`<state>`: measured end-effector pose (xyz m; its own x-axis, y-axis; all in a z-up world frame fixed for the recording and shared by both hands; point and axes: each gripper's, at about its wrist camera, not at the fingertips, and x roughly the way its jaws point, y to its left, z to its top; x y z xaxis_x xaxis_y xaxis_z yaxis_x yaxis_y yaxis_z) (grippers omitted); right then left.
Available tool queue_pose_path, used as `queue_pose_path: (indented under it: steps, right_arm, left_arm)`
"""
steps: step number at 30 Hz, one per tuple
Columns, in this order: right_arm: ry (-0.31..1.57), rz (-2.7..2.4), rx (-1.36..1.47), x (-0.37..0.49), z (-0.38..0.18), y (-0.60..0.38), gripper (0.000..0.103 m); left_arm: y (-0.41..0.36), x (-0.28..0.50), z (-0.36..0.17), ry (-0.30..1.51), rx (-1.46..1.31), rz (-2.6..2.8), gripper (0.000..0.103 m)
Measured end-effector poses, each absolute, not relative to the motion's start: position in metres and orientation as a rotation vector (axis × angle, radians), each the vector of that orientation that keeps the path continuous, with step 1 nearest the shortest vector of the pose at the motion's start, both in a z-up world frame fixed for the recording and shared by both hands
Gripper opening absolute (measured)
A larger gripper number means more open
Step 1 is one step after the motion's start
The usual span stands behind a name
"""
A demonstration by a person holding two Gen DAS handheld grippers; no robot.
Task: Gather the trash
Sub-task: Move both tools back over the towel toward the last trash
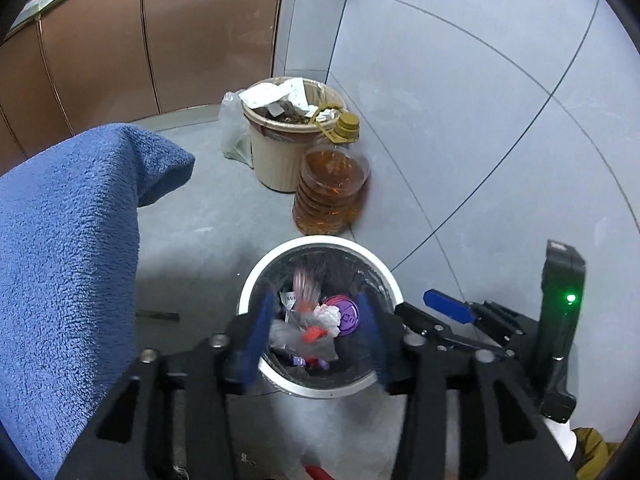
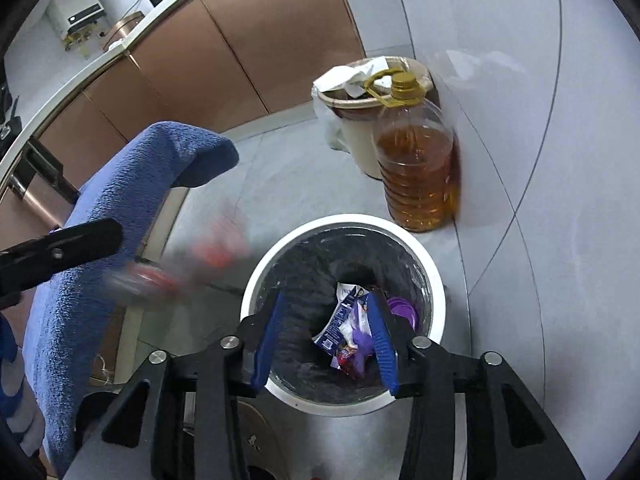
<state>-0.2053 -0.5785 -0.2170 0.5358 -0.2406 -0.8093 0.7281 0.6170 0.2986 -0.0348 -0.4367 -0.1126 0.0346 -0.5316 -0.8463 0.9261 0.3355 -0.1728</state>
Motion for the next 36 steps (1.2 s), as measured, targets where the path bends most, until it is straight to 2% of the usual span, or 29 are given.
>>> queue_pose_path:
  steps: [8, 15, 25, 31, 36]
  right_arm:
    - [0.796, -0.648, 0.686, -0.207, -0.211, -0.575, 0.045]
    - [0.758, -0.612, 0.648, -0.197, -0.186, -0.560, 0.045]
    - [0.692, -0.466, 0.523, -0.164, -0.127, -0.503, 0.047]
    - [0.638, -0.361, 0.448, -0.151, -0.084, -0.459, 0.051]
    - [0.593, -0.288, 0.365, -0.145, -0.047, -0.415, 0.057]
  left_arm:
    - [-0.418, -0.030, -0.096, 0.960, 0.456, -1.163, 0.047]
    - [-0.373, -0.021, -0.063, 0.838, 0.408, -1.041, 0.047]
    - [-0.269, -0.007, -0.010, 0.629, 0.312, -0.775, 0.047]
    - [-0.199, -0.006, 0.009, 0.578, 0.239, -0.642, 0.047]
    - [-0.147, -0.012, 0.018, 0.539, 0.185, -0.538, 0.053]
